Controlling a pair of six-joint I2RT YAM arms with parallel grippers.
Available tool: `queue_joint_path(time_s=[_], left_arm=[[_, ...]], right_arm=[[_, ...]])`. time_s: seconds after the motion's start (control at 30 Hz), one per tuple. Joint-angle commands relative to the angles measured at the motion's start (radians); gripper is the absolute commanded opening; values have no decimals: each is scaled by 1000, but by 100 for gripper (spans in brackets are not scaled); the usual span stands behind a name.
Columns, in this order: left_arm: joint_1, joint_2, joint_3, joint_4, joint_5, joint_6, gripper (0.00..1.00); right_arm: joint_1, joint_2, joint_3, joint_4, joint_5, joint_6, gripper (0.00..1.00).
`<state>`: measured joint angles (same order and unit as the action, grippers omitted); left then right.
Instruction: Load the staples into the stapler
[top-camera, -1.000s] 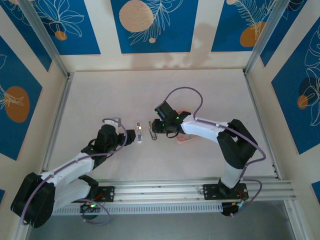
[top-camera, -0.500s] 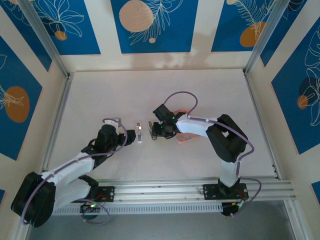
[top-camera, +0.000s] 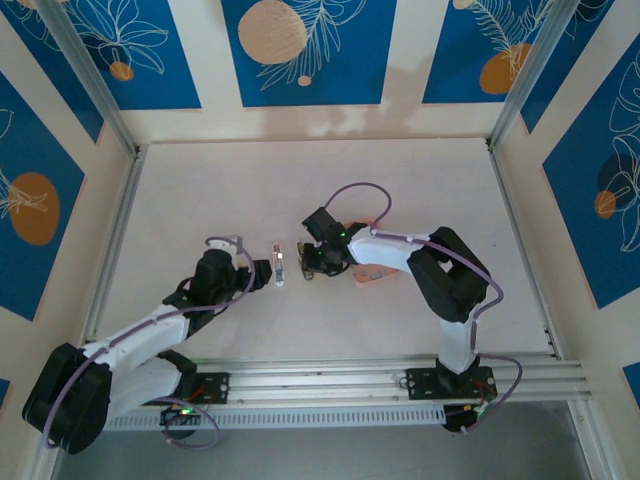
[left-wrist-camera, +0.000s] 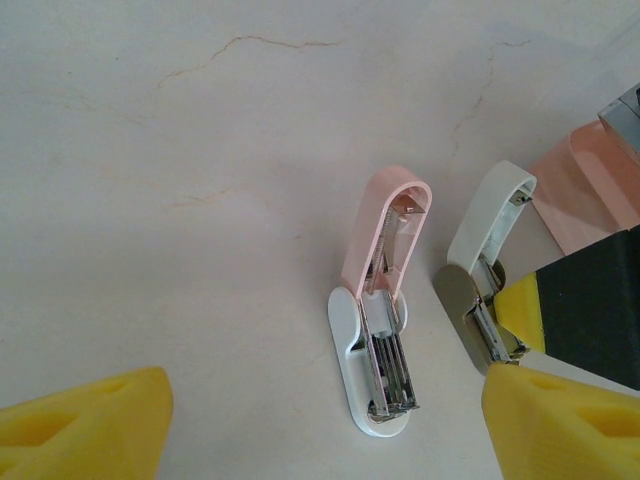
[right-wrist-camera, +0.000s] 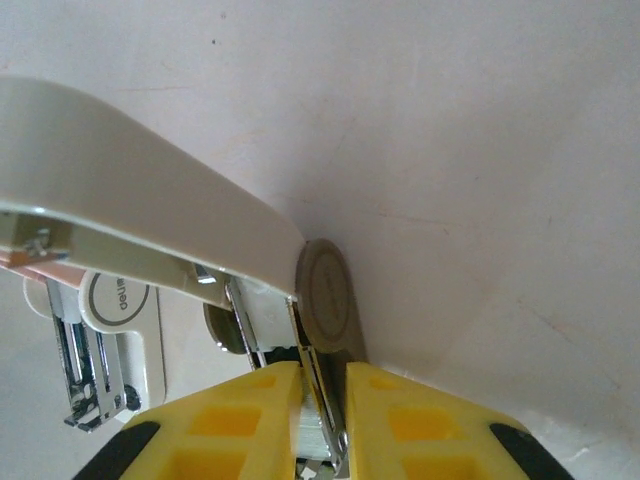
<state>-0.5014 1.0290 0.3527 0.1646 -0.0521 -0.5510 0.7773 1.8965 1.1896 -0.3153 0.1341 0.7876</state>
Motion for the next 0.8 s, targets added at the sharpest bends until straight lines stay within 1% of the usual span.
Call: queue_joint_path(time_s=[0.0,0.2,0.5,0.63,0.77], left_arm=[[12,1,18,10,16,-10,81],[11,-9,18,5,24,-16,81],[11,-25,29,-4,27,-15,80],[11,-16,35,2,32,-18,80],[12,-5,40,14,32,-18,80]], right_arm=[[30,14,4,-101,5,7,19],[49,-39,10,-130,24,13,19],[27,-180,59,-218,83,-31,25],[-27,-249,56,-294,90,-23,28],[-145,-288,58,-412,62,-9,32]])
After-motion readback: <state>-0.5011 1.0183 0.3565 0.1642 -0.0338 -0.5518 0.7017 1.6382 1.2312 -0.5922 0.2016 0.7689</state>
